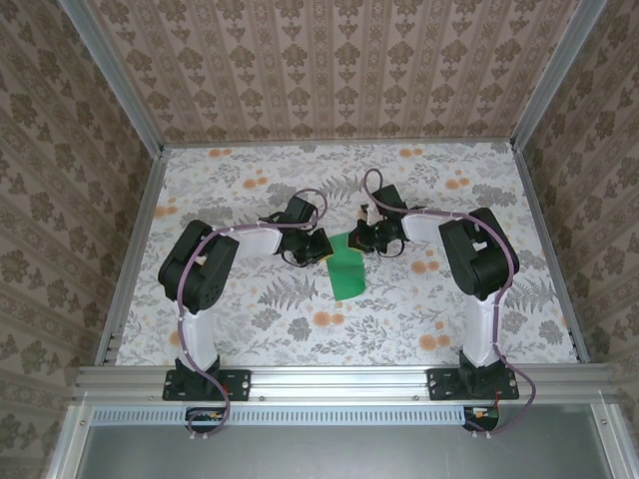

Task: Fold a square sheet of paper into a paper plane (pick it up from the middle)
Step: Fold the square sheet of paper in half at the center of the table.

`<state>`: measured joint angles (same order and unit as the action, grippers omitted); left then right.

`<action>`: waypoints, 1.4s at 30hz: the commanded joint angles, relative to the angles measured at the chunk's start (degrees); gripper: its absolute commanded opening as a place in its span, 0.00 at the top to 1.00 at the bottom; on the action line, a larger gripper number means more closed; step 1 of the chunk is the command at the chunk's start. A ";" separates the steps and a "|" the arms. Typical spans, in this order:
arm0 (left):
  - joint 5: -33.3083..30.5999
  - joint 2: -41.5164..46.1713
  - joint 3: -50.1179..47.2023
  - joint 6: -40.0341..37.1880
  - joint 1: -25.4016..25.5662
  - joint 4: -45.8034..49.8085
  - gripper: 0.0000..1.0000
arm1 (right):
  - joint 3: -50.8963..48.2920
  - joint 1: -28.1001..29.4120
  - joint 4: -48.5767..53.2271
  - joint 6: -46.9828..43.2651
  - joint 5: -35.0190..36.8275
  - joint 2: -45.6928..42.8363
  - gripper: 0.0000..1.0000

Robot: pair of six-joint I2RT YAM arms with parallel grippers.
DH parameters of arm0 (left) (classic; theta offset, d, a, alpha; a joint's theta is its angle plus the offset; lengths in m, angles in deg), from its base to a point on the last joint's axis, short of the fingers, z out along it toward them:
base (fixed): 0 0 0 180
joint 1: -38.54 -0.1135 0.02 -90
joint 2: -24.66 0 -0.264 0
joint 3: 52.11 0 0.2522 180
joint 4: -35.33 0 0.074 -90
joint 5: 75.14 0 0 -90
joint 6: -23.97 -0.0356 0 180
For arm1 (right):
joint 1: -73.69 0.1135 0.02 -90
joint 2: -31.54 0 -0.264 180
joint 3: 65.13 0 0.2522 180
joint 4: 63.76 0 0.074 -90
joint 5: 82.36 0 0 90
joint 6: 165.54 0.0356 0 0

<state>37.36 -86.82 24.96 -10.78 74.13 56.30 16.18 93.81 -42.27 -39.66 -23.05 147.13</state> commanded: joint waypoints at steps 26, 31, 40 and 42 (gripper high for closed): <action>-6.07 -3.83 -4.89 -2.32 0.24 13.37 0.92 | 3.60 -1.75 -0.84 3.14 8.73 2.73 1.00; -5.71 -3.45 -5.36 -2.30 0.27 12.41 0.92 | 5.79 -2.92 0.90 2.97 9.98 1.72 1.00; -5.68 -3.73 -4.91 -2.59 0.27 12.40 0.92 | -4.01 -0.68 0.28 2.54 -0.21 -11.02 1.00; -5.80 -3.78 -4.95 -2.65 0.27 12.31 0.92 | -7.73 0.40 -0.44 3.11 -2.78 -12.89 1.00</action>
<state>37.34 -86.34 23.98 -11.79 74.13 54.85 12.53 92.61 -43.71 -37.32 -20.30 136.68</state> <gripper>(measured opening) 0.085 0.045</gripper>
